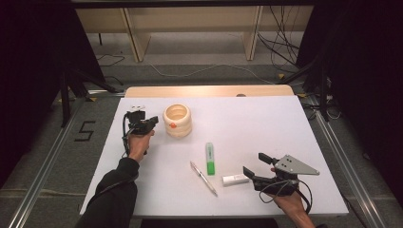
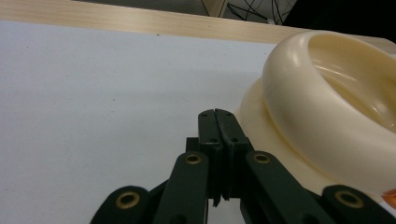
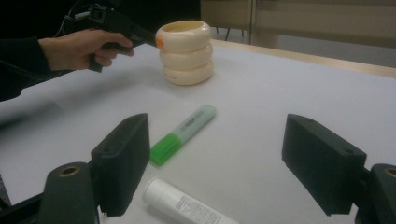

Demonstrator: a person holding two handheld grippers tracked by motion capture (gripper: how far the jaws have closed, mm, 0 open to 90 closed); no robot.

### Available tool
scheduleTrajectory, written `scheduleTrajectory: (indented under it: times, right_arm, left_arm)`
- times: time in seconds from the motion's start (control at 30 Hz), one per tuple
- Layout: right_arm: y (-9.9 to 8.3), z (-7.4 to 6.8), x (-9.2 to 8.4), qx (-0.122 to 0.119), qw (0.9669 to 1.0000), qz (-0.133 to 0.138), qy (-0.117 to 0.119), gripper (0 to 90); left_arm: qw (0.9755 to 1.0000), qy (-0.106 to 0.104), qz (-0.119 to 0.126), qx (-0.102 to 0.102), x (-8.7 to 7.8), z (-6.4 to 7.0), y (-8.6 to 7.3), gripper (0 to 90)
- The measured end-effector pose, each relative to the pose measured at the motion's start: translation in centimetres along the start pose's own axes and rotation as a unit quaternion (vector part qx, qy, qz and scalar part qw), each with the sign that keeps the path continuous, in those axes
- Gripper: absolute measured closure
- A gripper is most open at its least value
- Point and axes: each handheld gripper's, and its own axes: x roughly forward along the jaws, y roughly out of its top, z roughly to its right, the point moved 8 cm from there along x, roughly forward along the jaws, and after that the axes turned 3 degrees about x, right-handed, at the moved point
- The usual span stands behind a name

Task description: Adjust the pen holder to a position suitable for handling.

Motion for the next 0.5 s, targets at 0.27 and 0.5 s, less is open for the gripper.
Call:
scheduleTrajectory:
  times: [0.27,0.5]
  right_arm:
    - [0.0,-0.1,0.0,0.002,1.0000,0.000,0.001,24.4]
    - [-0.1,0.0,0.1,0.002,1.0000,-0.003,0.002,24.4]
  left_arm:
    - [0.9999,-0.011,-0.009,0.007,1.4,1.1,-0.2,89.2]
    - [0.9997,-0.016,-0.013,0.009,1.8,1.4,-0.2,89.3]
